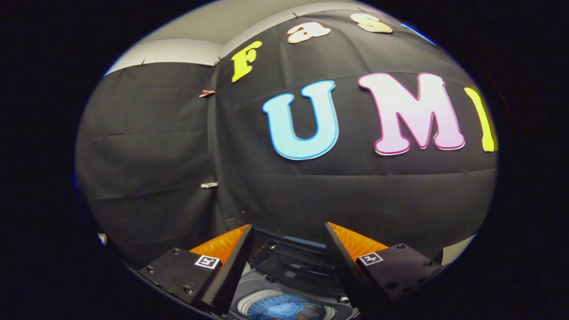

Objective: Put the clothes into the washing machine and then close the washing machine lid.

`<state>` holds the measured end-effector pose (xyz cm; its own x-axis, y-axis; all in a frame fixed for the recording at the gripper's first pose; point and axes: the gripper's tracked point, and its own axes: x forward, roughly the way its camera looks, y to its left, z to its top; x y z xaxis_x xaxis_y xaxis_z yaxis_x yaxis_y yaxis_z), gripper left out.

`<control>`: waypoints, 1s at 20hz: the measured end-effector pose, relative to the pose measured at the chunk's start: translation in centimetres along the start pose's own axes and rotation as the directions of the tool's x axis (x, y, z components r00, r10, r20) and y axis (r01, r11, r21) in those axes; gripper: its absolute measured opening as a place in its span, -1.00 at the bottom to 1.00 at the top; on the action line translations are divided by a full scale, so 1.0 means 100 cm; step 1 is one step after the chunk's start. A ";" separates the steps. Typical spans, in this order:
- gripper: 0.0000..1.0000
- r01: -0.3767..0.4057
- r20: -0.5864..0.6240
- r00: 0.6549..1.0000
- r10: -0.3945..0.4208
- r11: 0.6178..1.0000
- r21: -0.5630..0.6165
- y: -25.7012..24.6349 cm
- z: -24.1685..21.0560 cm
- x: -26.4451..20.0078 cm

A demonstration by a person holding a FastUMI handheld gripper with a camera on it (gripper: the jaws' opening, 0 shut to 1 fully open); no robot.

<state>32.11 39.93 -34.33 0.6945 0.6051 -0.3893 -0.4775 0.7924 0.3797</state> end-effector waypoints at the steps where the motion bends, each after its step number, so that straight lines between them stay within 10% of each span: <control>1: 0.94 0.025 0.007 1.000 -0.025 1.000 0.015 -0.006 0.001 0.003; 11: 0.97 0.343 -0.051 0.938 -0.342 0.939 0.009 -0.085 -0.022 0.030; 20: 0.97 0.428 -0.151 0.892 -0.426 0.903 -0.021 -0.110 -0.047 0.037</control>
<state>37.35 33.82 -43.88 0.7421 0.2135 -0.6354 -0.1453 0.9766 0.1584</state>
